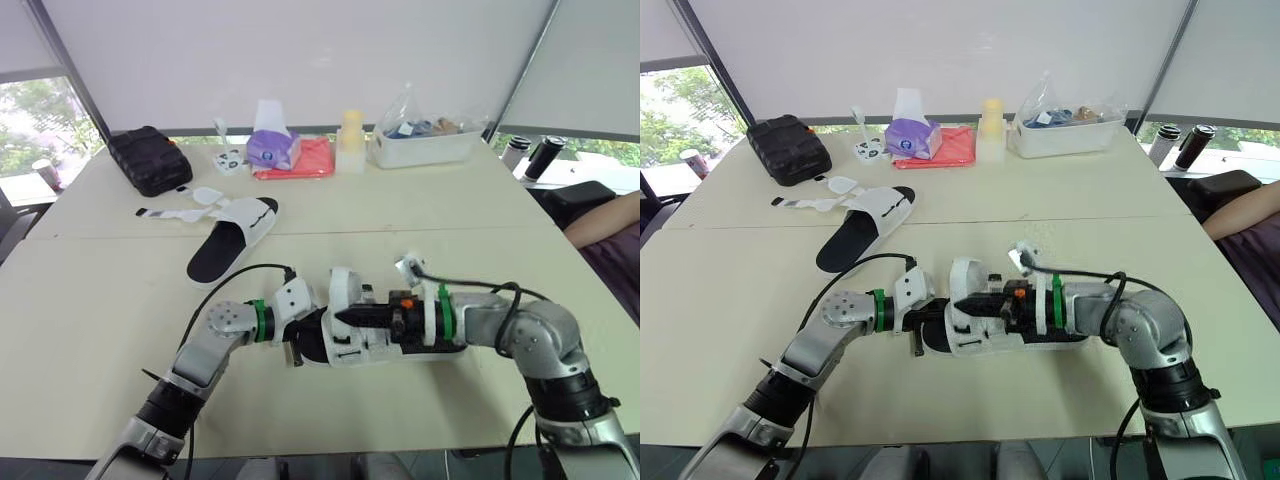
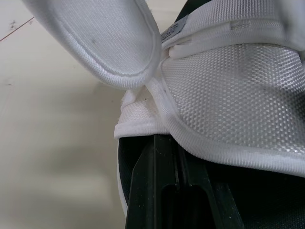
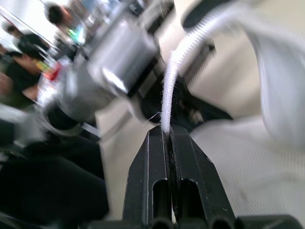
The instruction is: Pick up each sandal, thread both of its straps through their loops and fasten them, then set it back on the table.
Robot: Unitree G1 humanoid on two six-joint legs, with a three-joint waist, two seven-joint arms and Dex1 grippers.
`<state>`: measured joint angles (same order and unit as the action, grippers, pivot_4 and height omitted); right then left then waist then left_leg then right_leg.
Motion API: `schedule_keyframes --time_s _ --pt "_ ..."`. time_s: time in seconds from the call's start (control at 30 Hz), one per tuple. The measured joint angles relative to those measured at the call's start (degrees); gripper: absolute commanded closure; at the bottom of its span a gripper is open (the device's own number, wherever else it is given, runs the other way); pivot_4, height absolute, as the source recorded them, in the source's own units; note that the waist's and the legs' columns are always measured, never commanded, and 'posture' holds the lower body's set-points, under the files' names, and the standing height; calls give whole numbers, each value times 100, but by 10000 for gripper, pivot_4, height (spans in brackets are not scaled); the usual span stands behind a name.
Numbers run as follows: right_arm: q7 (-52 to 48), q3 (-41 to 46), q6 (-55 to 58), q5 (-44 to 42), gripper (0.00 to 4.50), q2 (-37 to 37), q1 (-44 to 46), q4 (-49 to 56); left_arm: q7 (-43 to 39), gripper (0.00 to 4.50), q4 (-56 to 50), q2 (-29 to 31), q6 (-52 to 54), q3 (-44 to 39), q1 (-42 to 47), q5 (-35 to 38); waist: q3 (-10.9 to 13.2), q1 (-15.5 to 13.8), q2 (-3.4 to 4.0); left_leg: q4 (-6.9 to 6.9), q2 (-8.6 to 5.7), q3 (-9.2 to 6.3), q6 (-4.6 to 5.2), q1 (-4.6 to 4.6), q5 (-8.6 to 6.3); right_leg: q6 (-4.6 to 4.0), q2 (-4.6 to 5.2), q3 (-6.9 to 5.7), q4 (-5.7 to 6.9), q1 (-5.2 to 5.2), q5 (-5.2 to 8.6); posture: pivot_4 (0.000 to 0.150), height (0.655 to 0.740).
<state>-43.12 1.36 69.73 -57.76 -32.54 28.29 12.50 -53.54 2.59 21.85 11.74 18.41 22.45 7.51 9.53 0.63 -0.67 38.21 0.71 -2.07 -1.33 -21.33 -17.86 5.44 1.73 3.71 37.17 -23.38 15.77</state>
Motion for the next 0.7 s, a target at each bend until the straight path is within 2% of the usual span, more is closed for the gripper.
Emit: schedule_keyframes --time_s 0.27,0.53,0.7 --pt "-104 82 690 -320 44442 -204 -24 -249 24 45000 29 -13 -93 1 -17 -7 0 3 0 -1 0 1 0 -2 0 0 4 1 0 -3 0 1500 7400" --pt "-181 -286 593 -98 44442 -240 -307 -22 68 45000 6 -10 -88 2 -45 -6 0 5 0 -1 0 1 0 -2 0 0 3 1 0 -3 0 1500 7400" --pt "-84 -217 507 -24 44442 -94 -263 -68 69 45000 6 -5 -87 0 -45 -6 0 11 0 -1 -1 1 0 -2 0 1 2 1 0 -4 0 1500 7400"
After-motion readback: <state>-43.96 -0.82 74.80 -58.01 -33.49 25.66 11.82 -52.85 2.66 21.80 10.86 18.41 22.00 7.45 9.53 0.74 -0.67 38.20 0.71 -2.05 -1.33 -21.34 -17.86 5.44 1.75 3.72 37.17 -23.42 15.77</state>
